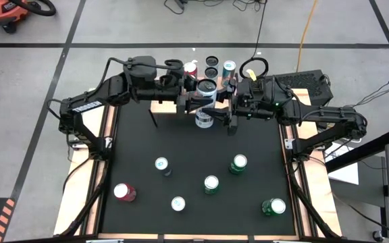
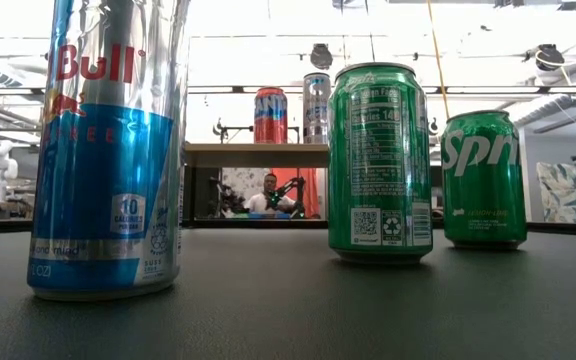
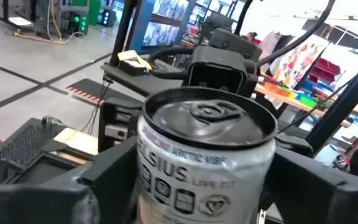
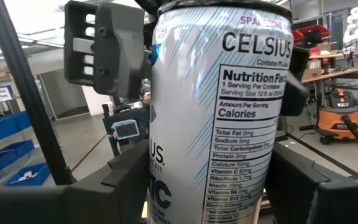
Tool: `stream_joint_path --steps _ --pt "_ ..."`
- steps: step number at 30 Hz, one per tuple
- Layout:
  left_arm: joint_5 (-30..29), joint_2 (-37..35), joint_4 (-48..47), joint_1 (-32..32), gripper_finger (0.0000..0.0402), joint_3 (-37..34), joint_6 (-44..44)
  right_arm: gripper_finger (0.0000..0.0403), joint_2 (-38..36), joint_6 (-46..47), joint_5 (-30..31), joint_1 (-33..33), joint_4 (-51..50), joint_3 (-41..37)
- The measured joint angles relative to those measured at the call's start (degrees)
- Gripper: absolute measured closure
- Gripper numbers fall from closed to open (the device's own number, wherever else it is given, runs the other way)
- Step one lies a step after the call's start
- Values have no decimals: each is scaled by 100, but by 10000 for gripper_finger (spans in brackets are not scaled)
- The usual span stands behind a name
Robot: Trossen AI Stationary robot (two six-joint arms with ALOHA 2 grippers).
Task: Place canned beverage on shelf
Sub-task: Put the white soda can on the shelf aligned with the other white soda can
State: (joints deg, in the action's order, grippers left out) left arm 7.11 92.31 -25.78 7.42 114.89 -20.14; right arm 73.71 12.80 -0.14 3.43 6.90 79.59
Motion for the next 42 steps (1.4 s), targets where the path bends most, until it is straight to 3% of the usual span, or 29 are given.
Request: stream_joint_path --steps 8,17,23,28,38,42 --pt "20 0 -53 13 169 -3 199 153 -2 188 101 -1 -152 7" --pt "202 -2 172 134 153 -9 489 83 -319 610 155 6 -664 7" --pt "431 -3 423 261 152 -6 921 77 -839 780 199 3 -1468 7" --pt "418 -2 436 321 152 -6 1573 76 -1146 801 595 3 -1873 203" --pt "381 111 437 354 151 -4 1945 64 -598 201 592 214 -3360 1455" --pt "394 211 462 354 151 -4 1798 64 -220 2 113 400 -3679 1876"
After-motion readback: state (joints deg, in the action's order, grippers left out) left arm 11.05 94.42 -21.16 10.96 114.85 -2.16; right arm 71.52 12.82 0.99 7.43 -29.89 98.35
